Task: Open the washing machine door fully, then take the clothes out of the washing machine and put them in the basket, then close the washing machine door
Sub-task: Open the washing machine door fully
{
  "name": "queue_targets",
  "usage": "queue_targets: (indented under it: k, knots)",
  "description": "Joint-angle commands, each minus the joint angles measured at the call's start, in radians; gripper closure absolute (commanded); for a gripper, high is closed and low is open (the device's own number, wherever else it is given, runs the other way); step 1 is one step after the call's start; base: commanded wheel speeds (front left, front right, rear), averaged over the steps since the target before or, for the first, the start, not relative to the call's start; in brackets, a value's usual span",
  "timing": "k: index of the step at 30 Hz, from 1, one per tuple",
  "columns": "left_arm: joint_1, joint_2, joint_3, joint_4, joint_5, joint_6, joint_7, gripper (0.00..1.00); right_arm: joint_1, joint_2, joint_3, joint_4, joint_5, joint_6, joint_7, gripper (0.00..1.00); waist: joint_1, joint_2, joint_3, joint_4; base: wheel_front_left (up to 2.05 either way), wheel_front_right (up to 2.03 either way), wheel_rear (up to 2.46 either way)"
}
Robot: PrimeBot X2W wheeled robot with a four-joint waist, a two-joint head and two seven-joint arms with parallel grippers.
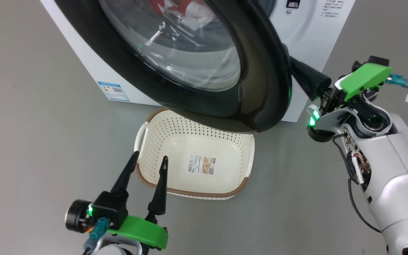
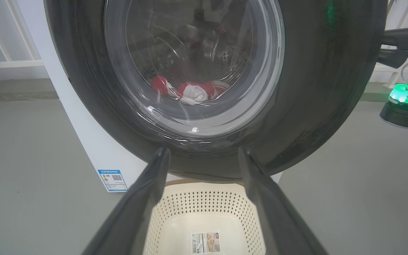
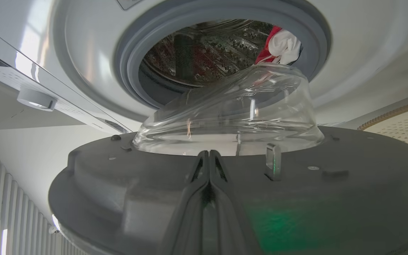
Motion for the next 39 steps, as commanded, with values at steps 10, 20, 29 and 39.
queue_targets:
  k: [10, 20, 29, 39]
  knots:
    - [-0.005, 0.012, 0.034, -0.008, 0.002, 0.002, -0.012, 0.0, 0.098, 0.028, 0.11, -0.102, 0.066, 0.001, 0.052, 1.0, 0.0, 0.0, -0.042, -0.016, 0.0, 0.0, 0.0]
    - [0.011, 0.012, 0.032, 0.004, 0.007, -0.004, -0.012, 0.0, 0.18, 0.028, 0.233, -0.182, 0.139, 0.001, 0.03, 1.0, 0.0, 0.0, -0.079, -0.02, 0.0, 0.0, 0.0]
    - [0.026, 0.012, 0.033, 0.01, 0.017, -0.013, -0.012, 0.0, 0.229, 0.028, 0.349, -0.242, 0.208, 0.001, -0.004, 1.0, 0.0, 0.0, -0.104, -0.014, 0.0, 0.0, 0.0]
    - [0.039, 0.012, 0.037, 0.01, 0.013, -0.011, -0.012, 0.0, 0.269, 0.028, 0.456, -0.307, 0.262, 0.001, -0.034, 1.0, 0.0, 0.0, -0.119, -0.006, 0.0, 0.0, 0.0]
